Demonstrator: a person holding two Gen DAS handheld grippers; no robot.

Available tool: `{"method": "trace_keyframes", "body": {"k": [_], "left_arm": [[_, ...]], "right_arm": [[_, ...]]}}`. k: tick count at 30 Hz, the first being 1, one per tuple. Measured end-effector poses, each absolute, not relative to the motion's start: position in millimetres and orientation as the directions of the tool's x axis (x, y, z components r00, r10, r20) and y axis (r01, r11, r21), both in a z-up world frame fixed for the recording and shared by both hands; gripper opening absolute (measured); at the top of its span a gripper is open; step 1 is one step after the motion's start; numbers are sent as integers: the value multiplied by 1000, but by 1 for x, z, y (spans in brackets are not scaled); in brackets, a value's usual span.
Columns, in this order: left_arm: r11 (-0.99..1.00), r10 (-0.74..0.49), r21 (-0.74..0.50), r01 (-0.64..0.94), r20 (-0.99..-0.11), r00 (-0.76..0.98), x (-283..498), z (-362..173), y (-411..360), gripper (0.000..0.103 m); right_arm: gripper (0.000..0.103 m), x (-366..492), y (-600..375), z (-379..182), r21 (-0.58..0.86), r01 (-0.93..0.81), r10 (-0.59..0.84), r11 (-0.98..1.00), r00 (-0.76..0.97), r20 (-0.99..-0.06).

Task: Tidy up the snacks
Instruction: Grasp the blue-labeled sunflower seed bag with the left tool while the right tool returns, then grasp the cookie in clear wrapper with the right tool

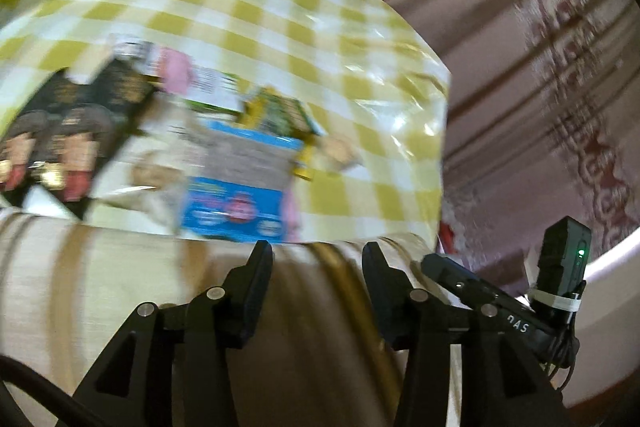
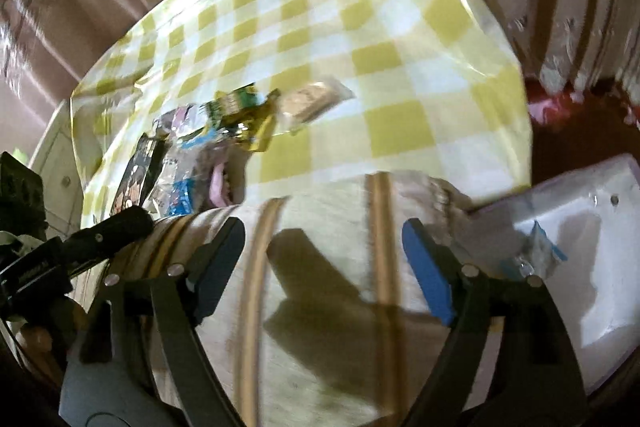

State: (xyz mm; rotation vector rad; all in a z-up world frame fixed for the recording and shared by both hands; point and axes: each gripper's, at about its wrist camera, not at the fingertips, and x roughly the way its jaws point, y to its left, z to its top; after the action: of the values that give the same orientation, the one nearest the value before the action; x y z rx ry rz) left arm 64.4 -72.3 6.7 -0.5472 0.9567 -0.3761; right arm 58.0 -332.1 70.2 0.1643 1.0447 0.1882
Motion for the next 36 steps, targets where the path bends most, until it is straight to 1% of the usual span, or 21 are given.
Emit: {"method": "trace_keyframes", "body": {"k": [3,4,7,11,13,15,18,24,27,30,36], "left_arm": [[804,-511,-593,35,-660,550,62,1,-54,50],[802,-511,-597,29,-659,552,63,-1,-49,53],[812,-508,-583,35,-675,535,74,-5,-47,54],[847,-486,-529,63,-719,497,89,-9,-53,66],[855,-483,-514,73,-736,474,98,-13,-55,70],[859,-483,-507,76,-752,448,108,-19,-59,71],[861,-486,-502,81,-766,421,118,-24,-65,71],[889,-448,-448,95,-806,388,137,-29,-82,72],[909,-411,-407,94,-828,382,144,-31,-90,77],[923,-379,-375,86,-848,370,152,-35,-97,81],[937,-347,-334,97,-872,347,166,-45,-110,80]], "right_arm": [[88,62,-309,70,184,-109,214,977,486,-848],[88,62,-301,70,169,-121,207,978,488,-848],[88,67,-278,66,150,-158,209,976,482,-851],[88,77,-252,58,121,-202,204,972,466,-861],[88,82,-244,52,109,-225,203,968,455,-867],[88,85,-241,47,102,-232,199,967,445,-873],[88,89,-245,45,117,-216,205,969,447,-871],[88,99,-271,46,139,-77,159,987,496,-854],[88,106,-283,46,146,-28,140,989,503,-853],[88,115,-287,42,138,-15,127,990,494,-860],[88,125,-290,37,127,4,109,992,493,-863]]}}
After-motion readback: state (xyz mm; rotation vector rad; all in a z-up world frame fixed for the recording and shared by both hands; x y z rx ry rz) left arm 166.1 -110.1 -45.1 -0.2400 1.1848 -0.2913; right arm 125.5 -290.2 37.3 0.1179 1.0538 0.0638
